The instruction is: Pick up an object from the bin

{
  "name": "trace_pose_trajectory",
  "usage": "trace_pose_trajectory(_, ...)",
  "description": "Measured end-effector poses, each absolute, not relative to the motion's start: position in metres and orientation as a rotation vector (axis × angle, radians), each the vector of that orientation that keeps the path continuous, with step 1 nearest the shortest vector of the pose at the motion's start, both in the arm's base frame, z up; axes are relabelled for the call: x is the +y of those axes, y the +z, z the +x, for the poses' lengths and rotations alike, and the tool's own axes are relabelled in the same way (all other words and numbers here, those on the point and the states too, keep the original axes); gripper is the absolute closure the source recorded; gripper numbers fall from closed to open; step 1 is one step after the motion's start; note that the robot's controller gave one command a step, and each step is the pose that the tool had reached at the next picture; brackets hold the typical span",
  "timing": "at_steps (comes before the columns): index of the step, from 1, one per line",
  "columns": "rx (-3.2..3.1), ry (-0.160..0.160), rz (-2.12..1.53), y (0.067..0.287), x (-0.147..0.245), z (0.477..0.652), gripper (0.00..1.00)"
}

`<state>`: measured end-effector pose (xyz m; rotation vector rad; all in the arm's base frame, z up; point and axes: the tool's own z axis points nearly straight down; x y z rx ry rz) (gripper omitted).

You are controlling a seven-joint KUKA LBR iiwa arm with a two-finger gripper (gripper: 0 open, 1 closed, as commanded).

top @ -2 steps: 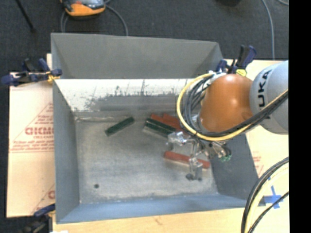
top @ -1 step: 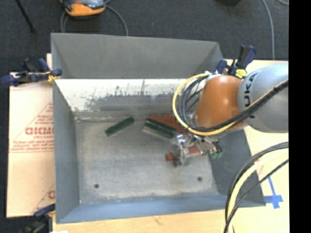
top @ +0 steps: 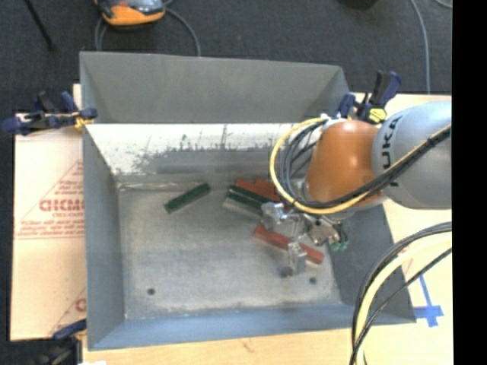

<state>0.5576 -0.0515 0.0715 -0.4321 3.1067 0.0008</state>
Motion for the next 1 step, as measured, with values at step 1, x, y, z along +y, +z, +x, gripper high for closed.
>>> trace_pose_trajectory(1, 3.103, 0.001, -0.429, 0.0729, -0.0511, 0.5588, 1.0)
